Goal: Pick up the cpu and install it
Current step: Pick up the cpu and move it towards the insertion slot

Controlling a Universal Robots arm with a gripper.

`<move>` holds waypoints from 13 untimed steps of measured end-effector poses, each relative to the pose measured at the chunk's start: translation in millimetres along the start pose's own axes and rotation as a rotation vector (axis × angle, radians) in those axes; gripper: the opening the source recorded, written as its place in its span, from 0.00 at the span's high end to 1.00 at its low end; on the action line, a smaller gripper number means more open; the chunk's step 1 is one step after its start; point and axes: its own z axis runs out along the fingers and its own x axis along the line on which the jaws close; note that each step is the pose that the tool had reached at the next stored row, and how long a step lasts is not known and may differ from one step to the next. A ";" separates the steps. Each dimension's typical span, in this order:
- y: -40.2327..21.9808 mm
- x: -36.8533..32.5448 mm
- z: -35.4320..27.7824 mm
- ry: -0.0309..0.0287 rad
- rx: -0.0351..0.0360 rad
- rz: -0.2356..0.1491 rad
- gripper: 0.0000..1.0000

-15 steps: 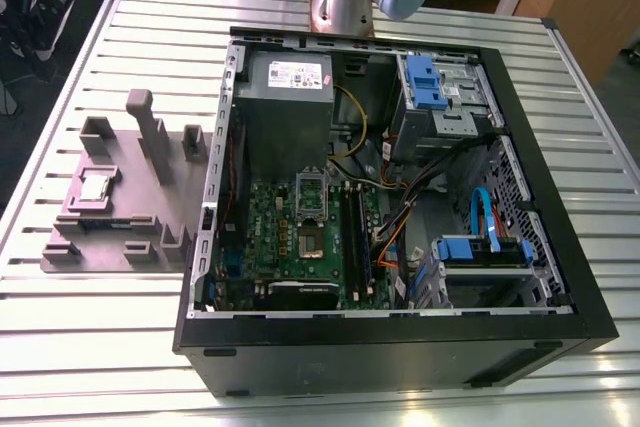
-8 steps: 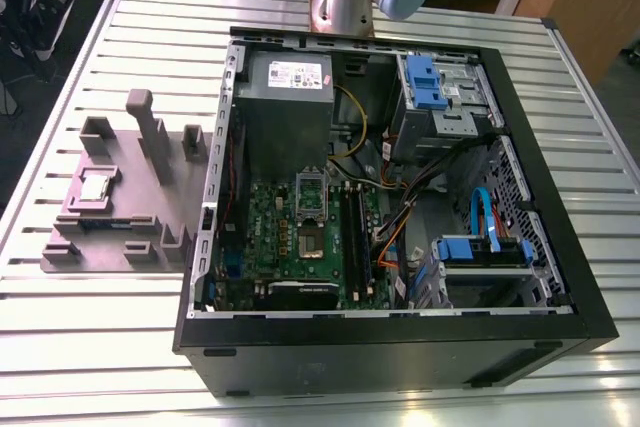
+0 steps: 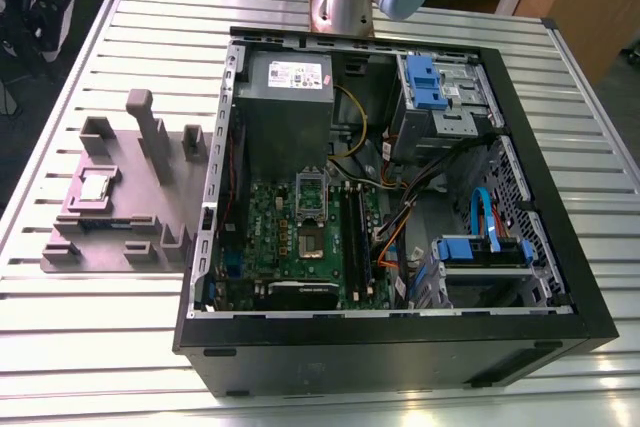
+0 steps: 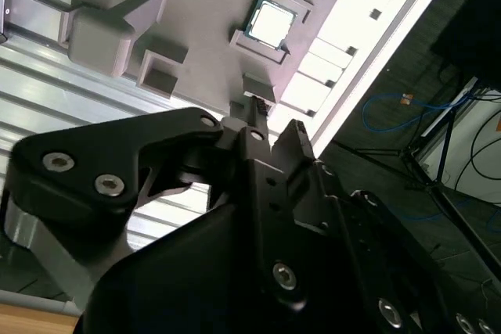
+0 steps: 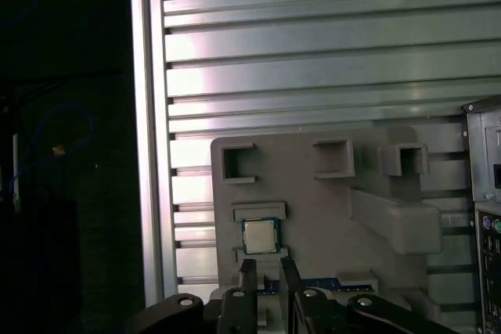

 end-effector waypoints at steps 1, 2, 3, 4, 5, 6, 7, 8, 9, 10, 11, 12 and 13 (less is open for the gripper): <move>0.0 0.0 0.0 0.0000 0.0001 0.000 0.71; 0.0 0.0 0.0 0.0000 0.0000 0.000 0.71; 0.0 0.1 0.0 0.0000 0.0000 0.000 0.65; 0.0 0.1 0.0 0.0000 0.0000 0.000 0.59; 0.0 0.1 0.2 0.0000 0.0000 0.000 0.59; -0.1 0.1 0.8 -0.0006 -0.0001 0.000 0.53; -0.1 0.1 1.8 -0.0016 -0.0002 0.000 0.47; -0.2 0.6 2.7 -0.0024 -0.0001 -0.003 0.47; -0.3 0.8 3.9 -0.0024 -0.0006 -0.009 0.47; -0.5 1.0 5.1 -0.0022 -0.0011 -0.016 0.41; -0.7 1.1 6.4 -0.0021 -0.0014 -0.024 0.41; -0.8 1.2 7.3 -0.0025 -0.0013 -0.031 0.41; -1.1 1.2 7.9 -0.0042 -0.0010 -0.037 0.41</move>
